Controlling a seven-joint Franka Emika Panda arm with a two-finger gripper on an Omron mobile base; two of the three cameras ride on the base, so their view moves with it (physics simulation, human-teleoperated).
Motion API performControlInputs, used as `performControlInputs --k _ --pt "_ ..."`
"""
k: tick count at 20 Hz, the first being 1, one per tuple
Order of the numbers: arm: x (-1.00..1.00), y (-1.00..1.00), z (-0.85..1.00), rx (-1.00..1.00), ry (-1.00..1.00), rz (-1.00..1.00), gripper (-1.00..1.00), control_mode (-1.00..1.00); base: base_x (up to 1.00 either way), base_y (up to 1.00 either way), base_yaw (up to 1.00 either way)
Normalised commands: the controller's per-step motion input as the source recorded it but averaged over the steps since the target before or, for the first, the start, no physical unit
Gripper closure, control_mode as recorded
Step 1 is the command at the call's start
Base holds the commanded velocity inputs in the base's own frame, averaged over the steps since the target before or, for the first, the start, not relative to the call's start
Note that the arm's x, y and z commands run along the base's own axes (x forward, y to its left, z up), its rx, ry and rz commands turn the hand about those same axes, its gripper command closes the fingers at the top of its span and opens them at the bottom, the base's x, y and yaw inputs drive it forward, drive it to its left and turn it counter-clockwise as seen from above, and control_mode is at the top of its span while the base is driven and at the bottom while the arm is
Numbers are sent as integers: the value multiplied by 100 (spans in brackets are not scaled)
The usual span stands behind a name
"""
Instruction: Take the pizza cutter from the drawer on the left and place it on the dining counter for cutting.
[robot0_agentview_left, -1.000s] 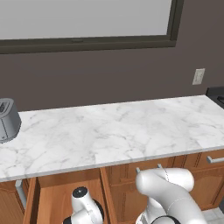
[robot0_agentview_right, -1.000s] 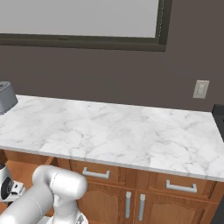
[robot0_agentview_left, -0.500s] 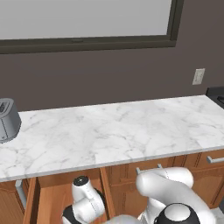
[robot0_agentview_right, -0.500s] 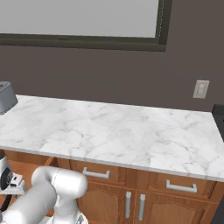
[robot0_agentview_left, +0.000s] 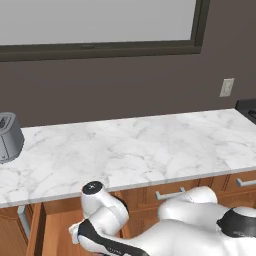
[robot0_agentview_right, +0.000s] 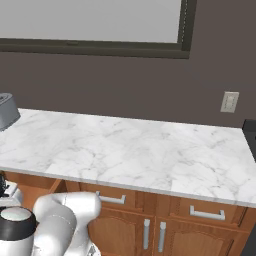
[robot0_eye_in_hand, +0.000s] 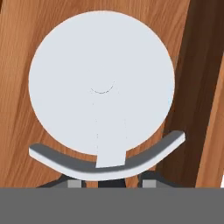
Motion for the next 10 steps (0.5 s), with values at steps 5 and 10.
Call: performControlInputs --k 5,10 --pt "-2 -17 100 0 -8 -4 100 -100 0 0 0" --pt "0 -37 100 0 -3 -9 100 -100 0 0 0"
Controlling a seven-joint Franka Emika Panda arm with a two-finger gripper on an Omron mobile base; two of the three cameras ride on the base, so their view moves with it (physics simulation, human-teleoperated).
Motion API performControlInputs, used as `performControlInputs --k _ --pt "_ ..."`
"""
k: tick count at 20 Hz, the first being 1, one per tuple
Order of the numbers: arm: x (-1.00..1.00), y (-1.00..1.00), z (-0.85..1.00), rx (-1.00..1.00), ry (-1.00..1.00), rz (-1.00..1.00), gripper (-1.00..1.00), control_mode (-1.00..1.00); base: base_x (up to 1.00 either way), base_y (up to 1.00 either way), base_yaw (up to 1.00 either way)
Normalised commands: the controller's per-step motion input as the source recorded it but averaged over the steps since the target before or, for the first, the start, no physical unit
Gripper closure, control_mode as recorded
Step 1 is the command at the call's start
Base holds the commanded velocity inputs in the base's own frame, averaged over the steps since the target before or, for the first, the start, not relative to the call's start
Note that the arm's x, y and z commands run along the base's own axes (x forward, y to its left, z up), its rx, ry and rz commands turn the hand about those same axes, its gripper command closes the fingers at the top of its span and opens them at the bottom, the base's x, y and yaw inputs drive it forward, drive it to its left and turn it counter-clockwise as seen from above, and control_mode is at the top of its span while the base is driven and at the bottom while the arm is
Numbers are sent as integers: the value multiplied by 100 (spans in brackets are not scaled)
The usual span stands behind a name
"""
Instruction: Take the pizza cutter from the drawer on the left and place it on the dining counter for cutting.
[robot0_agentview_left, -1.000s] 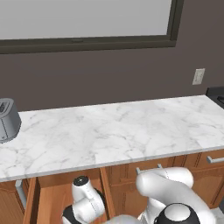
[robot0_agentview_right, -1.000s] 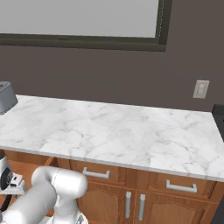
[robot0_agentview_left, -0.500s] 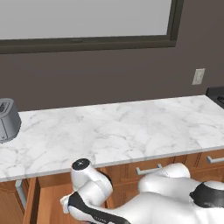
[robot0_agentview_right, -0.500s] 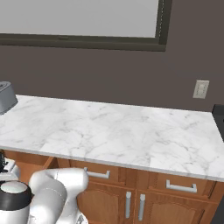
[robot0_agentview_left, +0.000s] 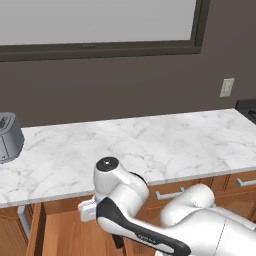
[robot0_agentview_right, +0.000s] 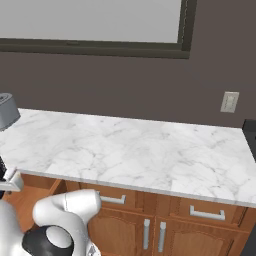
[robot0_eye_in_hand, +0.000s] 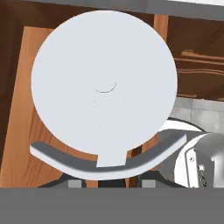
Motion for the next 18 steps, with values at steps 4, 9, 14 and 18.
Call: performControlInputs --k 4,9,14,18 --pt "1 -55 100 0 -3 -11 100 -100 0 0 0" --pt "0 -73 100 0 0 -12 100 -100 0 0 0" --pt "0 -97 96 0 0 -15 100 -100 0 0 0" --pt "4 -100 49 0 0 -15 100 -100 0 0 0"
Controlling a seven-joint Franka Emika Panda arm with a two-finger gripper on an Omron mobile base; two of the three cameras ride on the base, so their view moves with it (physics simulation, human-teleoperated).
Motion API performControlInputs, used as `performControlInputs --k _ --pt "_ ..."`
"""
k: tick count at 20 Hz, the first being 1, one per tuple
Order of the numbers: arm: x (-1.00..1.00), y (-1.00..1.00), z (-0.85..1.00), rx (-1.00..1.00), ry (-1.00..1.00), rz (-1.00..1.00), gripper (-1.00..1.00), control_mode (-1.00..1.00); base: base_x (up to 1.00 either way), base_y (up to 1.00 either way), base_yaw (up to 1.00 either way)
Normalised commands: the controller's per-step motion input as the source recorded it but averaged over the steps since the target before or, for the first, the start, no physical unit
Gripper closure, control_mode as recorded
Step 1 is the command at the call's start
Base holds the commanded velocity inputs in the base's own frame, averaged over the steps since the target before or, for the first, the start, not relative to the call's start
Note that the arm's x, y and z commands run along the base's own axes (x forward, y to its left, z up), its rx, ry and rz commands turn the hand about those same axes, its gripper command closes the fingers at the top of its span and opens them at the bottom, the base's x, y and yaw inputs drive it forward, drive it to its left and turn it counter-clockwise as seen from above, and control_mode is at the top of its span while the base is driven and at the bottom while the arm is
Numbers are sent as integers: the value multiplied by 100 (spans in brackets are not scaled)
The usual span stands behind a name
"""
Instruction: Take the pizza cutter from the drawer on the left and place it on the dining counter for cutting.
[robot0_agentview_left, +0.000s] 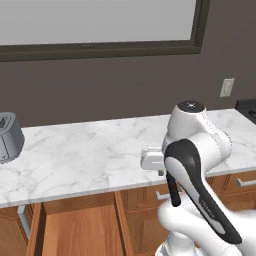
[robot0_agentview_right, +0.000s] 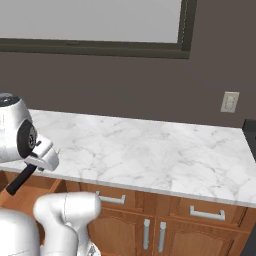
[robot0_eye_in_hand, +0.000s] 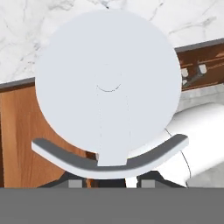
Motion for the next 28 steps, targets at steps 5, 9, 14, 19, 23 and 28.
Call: performControlInputs --k 5,9,14,19,23,28 --pt "1 -100 26 0 0 -10 100 -100 0 0 0" --pt "6 -100 19 0 0 -8 100 -100 0 0 0" --pt "15 -88 27 0 0 -7 100 -100 0 0 0" --pt "9 -26 27 -8 0 -6 100 -100 0 0 0" --pt "8 0 5 -14 0 0 100 -100 0 0 0" --pt "0 -19 0 0 0 4 100 -100 0 0 0"
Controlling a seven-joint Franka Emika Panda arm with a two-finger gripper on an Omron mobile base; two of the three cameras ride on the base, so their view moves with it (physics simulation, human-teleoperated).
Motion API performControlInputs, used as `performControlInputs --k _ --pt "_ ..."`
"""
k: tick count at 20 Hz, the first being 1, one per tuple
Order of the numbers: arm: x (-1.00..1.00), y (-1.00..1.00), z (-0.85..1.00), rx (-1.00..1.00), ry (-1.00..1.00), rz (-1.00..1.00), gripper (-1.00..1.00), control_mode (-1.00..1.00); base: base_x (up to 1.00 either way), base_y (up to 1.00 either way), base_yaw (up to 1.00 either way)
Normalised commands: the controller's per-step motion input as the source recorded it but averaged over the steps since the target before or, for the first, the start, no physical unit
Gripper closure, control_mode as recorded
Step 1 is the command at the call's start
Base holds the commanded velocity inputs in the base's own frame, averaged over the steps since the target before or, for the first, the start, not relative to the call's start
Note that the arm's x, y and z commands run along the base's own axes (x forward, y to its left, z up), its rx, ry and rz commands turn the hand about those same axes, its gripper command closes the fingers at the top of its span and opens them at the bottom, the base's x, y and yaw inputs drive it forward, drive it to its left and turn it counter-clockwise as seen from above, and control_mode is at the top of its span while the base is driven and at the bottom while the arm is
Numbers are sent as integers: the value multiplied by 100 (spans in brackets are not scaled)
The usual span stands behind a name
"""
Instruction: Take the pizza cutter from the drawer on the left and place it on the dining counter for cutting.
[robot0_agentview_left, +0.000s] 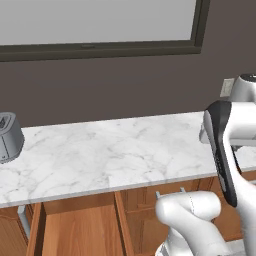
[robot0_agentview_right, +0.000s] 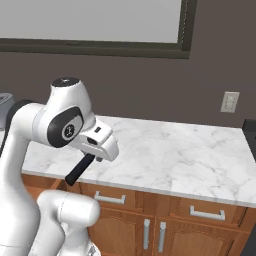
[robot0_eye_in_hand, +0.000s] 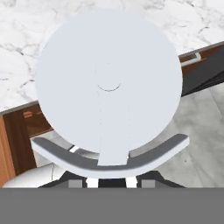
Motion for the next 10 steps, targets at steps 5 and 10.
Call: performControlInputs --k 5,10 --pt "0 -15 0 1 0 3 100 -100 0 0 0" --pt "0 0 0 0 0 8 100 -100 0 0 0"
